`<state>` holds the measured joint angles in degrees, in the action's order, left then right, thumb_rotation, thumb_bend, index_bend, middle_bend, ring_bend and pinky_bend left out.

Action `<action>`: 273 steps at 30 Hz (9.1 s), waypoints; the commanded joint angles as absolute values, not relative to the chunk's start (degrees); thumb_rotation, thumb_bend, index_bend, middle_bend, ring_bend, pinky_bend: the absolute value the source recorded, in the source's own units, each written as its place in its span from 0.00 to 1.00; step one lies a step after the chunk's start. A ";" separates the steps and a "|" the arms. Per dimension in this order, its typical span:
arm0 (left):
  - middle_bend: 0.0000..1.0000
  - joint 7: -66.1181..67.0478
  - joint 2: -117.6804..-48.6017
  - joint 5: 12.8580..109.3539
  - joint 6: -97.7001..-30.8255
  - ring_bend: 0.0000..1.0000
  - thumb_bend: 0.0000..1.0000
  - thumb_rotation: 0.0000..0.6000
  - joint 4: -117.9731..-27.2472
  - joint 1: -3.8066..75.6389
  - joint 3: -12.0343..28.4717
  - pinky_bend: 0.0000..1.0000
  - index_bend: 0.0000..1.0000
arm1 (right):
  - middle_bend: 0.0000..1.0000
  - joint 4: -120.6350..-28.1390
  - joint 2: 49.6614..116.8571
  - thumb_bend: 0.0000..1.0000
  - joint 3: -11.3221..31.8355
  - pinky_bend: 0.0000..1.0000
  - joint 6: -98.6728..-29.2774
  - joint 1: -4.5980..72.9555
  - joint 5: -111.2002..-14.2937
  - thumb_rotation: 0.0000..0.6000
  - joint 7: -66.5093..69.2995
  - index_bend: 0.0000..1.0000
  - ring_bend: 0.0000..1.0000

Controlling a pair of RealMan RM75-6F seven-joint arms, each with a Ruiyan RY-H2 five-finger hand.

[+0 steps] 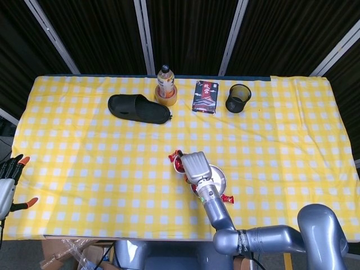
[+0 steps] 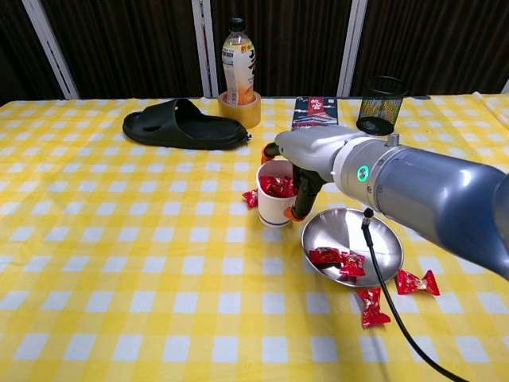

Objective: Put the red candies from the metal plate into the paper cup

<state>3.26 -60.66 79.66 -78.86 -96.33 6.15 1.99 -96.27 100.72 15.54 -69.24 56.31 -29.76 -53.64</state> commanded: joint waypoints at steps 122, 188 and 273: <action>0.00 2.94 -59.90 79.01 -77.71 0.00 0.05 1.00 -97.24 6.46 1.75 0.00 0.00 | 0.85 -81.27 109.92 0.31 17.25 0.98 -65.53 62.58 -29.59 1.00 -54.03 0.30 0.92; 0.00 3.40 -59.79 78.18 -76.78 0.00 0.05 1.00 -97.59 6.97 1.71 0.00 0.01 | 0.86 -68.93 114.08 0.56 18.56 0.98 -58.58 61.21 -30.94 1.00 -50.12 0.51 0.92; 0.00 4.12 -60.23 79.16 -77.94 0.00 0.05 1.00 -97.93 6.62 1.50 0.00 0.01 | 0.85 -96.04 92.38 0.56 15.08 0.98 -72.97 53.28 -33.47 1.00 -52.73 0.27 0.92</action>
